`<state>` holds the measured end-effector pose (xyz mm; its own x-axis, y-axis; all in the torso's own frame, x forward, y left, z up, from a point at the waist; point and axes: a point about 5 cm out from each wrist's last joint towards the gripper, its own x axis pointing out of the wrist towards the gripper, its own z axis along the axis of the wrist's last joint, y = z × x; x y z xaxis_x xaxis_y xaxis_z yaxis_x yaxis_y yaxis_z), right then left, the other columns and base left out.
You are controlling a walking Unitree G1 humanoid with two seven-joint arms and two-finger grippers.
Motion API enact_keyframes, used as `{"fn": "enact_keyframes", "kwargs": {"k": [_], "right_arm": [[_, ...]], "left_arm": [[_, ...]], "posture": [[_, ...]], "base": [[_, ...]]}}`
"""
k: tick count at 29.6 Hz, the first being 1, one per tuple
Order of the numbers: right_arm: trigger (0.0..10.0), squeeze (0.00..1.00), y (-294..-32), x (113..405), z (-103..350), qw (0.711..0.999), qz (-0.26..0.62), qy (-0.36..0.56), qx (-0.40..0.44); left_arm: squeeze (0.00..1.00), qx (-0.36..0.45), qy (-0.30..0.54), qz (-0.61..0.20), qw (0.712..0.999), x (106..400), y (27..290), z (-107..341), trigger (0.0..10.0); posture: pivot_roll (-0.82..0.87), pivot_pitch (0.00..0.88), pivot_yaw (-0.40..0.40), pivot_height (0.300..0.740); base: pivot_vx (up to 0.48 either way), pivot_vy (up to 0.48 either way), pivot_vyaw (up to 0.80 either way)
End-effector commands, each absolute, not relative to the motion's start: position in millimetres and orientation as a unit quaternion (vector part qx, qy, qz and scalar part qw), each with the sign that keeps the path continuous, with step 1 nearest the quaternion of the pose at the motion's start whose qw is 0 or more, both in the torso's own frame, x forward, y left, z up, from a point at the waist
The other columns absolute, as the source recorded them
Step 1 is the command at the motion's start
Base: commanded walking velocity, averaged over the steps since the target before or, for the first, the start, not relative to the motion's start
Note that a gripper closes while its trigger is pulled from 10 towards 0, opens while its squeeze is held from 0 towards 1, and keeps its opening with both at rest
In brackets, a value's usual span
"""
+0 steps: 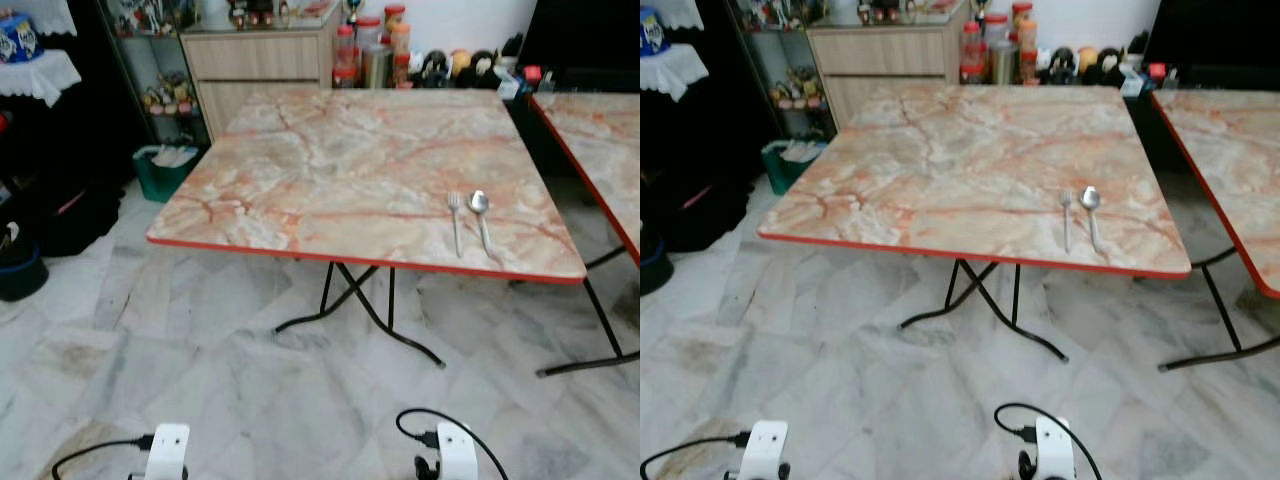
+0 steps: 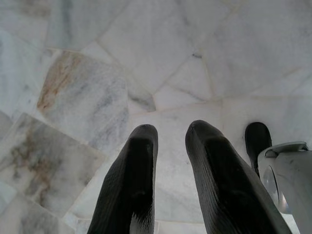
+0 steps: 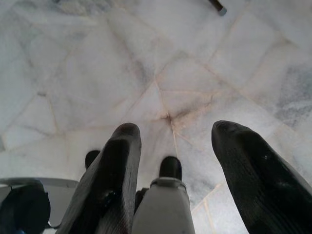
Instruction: Setting the table
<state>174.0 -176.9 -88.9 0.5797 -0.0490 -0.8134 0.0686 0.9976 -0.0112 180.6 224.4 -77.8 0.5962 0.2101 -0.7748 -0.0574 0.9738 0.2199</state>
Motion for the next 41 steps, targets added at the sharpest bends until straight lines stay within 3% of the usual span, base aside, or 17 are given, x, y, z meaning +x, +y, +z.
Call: {"fn": "enact_keyframes", "kwargs": {"k": [1, 26, 41], "right_arm": [[10.0, 0.00, -178.0, 176.8, -87.4, 0.891, -0.040, 0.451, 0.016], [10.0, 0.00, -176.3, 174.6, -88.7, 0.889, -0.038, 0.456, 0.034], [10.0, 0.00, -177.8, 176.2, -87.5, 0.892, -0.022, 0.452, 0.005]], "left_arm": [[0.00, 0.085, 0.433, 0.070, 0.895, 184.4, 223.6, -75.8, 10.0], [0.00, 0.084, 0.441, 0.067, 0.891, 178.6, 219.3, -79.5, 10.0], [0.00, 0.085, 0.442, 0.062, 0.891, 178.9, 215.7, -80.2, 10.0]], "posture": [[-0.02, 0.000, 0.052, 0.740], [-0.03, 0.000, 0.046, 0.740], [-0.03, 0.000, 0.042, 0.740]], "base": [[0.000, 0.000, 0.00], [0.283, 0.000, -0.14], [0.322, 0.000, -0.15]]}}
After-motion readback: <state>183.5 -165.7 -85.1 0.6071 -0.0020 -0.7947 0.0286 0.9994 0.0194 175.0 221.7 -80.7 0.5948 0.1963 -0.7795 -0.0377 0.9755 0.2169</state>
